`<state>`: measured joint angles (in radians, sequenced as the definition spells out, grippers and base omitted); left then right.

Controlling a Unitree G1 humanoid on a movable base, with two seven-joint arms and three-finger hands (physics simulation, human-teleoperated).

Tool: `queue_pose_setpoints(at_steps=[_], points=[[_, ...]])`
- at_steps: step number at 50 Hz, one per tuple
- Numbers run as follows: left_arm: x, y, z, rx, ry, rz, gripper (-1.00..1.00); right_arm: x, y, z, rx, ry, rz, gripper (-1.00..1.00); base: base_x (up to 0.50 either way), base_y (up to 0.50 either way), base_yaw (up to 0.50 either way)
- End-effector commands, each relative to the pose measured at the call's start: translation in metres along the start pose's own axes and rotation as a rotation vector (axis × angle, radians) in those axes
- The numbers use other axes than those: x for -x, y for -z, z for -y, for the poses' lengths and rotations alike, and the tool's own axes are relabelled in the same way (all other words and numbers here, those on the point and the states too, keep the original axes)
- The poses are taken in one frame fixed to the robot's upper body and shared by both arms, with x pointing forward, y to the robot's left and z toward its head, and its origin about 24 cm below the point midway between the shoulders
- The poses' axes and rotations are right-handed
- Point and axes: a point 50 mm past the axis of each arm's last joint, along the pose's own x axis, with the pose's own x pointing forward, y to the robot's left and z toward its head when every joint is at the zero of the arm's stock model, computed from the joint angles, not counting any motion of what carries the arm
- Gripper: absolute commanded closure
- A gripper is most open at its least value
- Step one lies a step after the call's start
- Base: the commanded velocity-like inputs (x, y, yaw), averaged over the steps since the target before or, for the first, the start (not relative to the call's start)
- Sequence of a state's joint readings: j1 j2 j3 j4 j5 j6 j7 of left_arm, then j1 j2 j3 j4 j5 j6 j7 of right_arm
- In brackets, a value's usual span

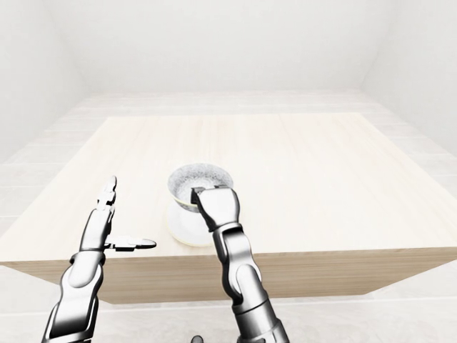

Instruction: Put the bowl on the plate.

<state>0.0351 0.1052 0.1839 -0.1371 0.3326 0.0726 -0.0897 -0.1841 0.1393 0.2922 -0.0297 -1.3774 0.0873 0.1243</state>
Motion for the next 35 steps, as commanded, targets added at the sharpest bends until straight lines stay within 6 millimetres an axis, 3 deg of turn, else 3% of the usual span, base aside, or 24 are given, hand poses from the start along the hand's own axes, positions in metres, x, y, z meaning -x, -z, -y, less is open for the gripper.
queue_pose_setpoints(at_steps=[1, 35], points=[[0.000, -0.001, 0.000, -0.001, -0.001, 0.002, -1.00, 0.001, 0.002, -0.001, -0.024, 0.024, -0.003, 0.32, 0.00, 0.00, 0.00], [0.002, 0.001, 0.001, 0.001, 0.000, -0.001, -1.00, 0.011, 0.009, -0.019, -0.039, 0.002, -0.029, 0.33, 0.00, 0.00, 0.00]])
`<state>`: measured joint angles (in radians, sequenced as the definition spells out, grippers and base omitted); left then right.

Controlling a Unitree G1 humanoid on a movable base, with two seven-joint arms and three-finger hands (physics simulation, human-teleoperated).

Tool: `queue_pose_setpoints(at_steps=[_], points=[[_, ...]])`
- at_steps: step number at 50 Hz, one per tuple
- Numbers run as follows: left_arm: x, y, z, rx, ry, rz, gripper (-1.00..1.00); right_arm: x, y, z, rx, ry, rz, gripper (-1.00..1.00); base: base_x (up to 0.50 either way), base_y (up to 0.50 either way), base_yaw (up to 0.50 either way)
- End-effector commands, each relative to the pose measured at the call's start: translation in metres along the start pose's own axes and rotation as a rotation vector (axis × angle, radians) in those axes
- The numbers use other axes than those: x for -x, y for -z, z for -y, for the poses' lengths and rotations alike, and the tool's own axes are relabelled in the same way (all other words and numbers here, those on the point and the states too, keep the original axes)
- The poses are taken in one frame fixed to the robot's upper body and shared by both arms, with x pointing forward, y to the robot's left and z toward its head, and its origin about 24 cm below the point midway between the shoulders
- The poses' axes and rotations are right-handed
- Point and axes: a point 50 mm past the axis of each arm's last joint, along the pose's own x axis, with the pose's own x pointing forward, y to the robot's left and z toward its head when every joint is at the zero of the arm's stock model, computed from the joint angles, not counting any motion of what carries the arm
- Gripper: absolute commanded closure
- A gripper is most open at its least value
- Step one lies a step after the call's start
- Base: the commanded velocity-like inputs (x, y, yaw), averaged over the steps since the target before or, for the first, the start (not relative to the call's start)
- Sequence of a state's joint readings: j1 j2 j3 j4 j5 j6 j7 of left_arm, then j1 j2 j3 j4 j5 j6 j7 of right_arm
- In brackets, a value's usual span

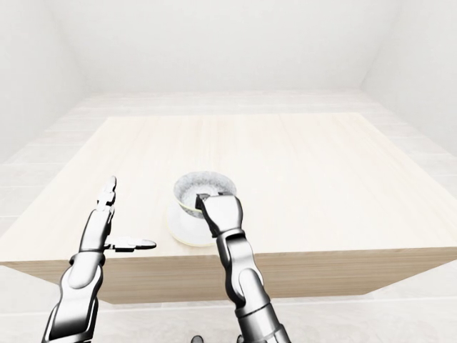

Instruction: Put the bowl on the plate.

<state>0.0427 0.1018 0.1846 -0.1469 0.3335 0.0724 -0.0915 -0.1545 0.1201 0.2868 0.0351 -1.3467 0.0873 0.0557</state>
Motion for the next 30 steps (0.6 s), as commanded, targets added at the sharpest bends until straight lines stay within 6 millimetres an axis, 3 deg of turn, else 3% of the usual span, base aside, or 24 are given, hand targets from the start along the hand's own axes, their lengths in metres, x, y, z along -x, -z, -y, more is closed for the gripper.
queue_pose_setpoints(at_steps=[1, 30], points=[[0.0008, 0.0010, 0.0005, -0.001, 0.001, -0.002, -1.00, 0.0061, -0.0019, -0.0015, -0.023, 0.023, 0.006, 0.33, 0.00, 0.00, 0.00], [-0.0005, 0.0028, 0.0017, -0.004, 0.003, -0.007, -1.00, 0.0086, 0.0031, -0.0093, -0.033, 0.014, -0.012, 0.33, 0.00, 0.00, 0.00]])
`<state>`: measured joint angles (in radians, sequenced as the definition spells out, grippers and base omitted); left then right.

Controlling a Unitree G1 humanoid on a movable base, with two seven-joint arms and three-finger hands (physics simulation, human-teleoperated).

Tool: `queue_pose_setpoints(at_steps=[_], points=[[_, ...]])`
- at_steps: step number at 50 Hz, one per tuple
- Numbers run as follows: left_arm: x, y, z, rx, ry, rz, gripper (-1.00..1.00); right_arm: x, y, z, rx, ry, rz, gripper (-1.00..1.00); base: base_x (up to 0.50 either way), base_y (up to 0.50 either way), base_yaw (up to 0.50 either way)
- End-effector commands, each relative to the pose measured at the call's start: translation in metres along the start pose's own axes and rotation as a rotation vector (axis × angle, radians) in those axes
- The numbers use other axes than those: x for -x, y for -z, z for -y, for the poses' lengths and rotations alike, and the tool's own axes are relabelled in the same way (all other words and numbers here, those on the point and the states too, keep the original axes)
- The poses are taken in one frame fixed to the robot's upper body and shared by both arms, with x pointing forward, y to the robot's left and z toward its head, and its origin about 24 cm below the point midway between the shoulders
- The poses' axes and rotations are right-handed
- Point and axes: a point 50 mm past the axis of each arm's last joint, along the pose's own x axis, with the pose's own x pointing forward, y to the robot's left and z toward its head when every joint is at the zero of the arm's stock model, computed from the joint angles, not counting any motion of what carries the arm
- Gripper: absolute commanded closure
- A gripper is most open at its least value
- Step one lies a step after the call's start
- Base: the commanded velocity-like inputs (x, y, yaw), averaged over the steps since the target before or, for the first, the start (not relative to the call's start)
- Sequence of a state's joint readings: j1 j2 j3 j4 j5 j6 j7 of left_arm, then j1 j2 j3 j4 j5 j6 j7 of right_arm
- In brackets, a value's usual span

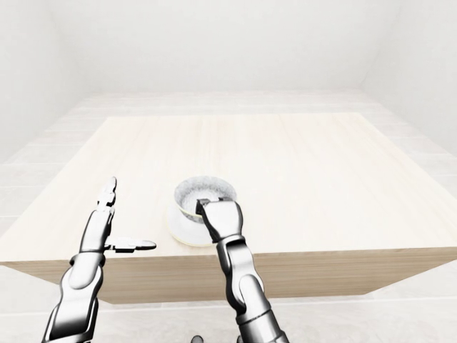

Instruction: Put the bowl on the plate.

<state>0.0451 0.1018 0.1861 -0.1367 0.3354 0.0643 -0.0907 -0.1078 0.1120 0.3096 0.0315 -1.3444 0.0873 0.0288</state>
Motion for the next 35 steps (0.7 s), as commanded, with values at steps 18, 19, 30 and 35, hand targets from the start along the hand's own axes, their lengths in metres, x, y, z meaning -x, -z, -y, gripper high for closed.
queue_pose_setpoints(at_steps=[18, 19, 30, 35], points=[[-0.0007, 0.0008, 0.0027, -0.004, 0.001, -0.005, -1.00, -0.0009, 0.0063, -0.0041, -0.041, 0.021, -0.019, 0.34, 0.00, 0.00, 0.00], [-0.0005, 0.0010, 0.0029, -0.004, 0.002, -0.005, -1.00, -0.0011, 0.0066, -0.0046, -0.040, 0.021, -0.020, 0.33, 0.00, 0.00, 0.00], [0.0001, -0.0008, 0.0009, -0.004, -0.001, -0.003, -1.00, -0.0012, 0.0079, -0.0092, -0.044, 0.013, -0.026, 0.34, 0.00, 0.00, 0.00], [-0.0005, -0.0004, 0.0010, -0.004, -0.002, -0.004, -1.00, -0.0008, 0.0068, -0.0063, -0.040, 0.017, -0.021, 0.33, 0.00, 0.00, 0.00]])
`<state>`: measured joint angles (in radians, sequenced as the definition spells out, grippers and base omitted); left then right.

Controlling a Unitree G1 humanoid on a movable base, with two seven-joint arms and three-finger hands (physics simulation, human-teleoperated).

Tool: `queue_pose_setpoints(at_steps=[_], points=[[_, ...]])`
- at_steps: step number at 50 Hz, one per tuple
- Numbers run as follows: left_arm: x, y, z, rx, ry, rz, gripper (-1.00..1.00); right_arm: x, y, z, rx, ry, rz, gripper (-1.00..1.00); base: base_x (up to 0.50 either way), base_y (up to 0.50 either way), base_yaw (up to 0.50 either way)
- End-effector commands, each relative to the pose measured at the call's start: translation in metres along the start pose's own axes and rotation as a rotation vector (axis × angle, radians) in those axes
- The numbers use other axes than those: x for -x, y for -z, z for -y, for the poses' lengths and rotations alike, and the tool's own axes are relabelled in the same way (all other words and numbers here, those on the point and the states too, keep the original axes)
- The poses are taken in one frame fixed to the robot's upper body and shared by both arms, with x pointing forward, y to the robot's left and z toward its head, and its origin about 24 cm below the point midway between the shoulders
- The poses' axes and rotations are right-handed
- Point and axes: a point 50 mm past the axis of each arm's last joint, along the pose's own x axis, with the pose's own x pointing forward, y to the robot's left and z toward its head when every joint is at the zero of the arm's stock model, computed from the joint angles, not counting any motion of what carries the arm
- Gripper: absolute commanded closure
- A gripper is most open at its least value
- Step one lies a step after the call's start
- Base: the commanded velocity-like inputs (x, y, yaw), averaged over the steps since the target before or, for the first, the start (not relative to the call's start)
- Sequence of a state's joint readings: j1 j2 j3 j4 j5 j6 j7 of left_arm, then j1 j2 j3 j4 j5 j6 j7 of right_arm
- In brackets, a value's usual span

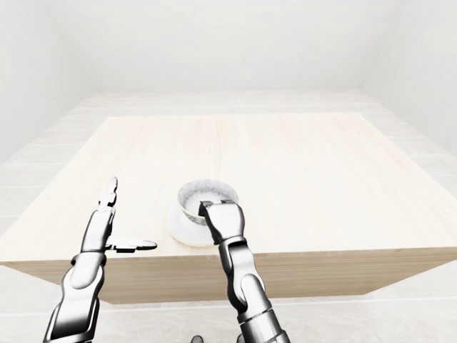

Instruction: Put the bowl on the plate.

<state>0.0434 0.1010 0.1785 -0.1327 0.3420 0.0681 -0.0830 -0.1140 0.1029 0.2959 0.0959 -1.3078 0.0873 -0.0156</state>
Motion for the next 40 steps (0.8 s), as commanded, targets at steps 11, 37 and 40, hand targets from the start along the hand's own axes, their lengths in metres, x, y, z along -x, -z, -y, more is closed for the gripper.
queue_pose_setpoints(at_steps=[11, 37, 40], points=[[0.0003, -0.0018, -0.0005, -0.002, -0.004, 0.002, -1.00, -0.0002, -0.0001, 0.0030, -0.018, 0.030, 0.001, 0.33, 0.00, 0.00, 0.00], [0.0011, -0.0008, -0.0007, -0.002, -0.005, 0.002, -1.00, -0.0009, 0.0006, -0.0001, -0.019, 0.028, -0.002, -0.08, 0.00, 0.00, 0.00], [0.0008, 0.0007, -0.0001, -0.002, -0.004, 0.000, -1.00, -0.0012, 0.0013, -0.0015, -0.020, 0.027, -0.005, -0.15, 0.00, 0.00, 0.00]])
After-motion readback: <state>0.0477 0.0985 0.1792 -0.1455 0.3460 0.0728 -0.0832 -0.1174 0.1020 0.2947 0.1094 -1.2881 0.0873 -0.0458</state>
